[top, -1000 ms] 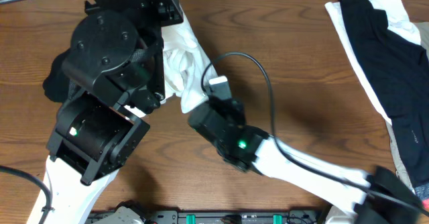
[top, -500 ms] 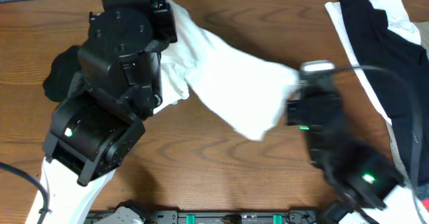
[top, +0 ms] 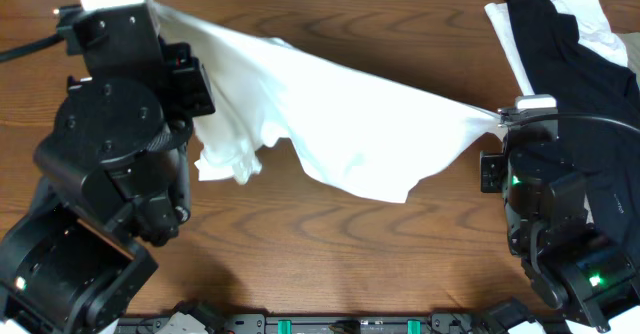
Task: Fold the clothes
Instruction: 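Stretch the shirt between both grippers, right gripper pulling rightward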
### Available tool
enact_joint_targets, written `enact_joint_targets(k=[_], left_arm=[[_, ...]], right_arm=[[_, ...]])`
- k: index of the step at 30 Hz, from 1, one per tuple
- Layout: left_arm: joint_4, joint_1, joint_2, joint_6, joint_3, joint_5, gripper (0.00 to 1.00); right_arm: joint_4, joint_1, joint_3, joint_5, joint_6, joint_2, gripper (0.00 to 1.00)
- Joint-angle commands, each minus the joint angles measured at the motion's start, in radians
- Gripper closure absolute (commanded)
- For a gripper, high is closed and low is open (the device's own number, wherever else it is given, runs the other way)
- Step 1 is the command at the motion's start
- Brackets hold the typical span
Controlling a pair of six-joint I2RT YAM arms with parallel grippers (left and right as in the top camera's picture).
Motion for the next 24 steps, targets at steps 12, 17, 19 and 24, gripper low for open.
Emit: enact_joint_targets(k=[12,17,19,24], left_arm=[[-0.059,0.006,-0.049,-0.009,0.013,0.023,0.94],[-0.049,0.006,-0.087,-0.009,0.013,0.023,0.94],[-0.061,0.006,-0.104,-0.015,0.013,0.023,0.94],[-0.114,0.006,-0.144,-0.035,0.013,0.07,0.94]], right_arm=[[-0.237,-0.053,0.262,-0.11,-0.023,0.014,0.99],[-0.377,-0.083,0.354,-0.11,-0.03,0.057,0.99],[-0.444,-0.093,0.399,-0.121,-0.029,0.077,0.99],[-0.537,-0.122,0.506,-0.193,-0.029,0.12,0.98]])
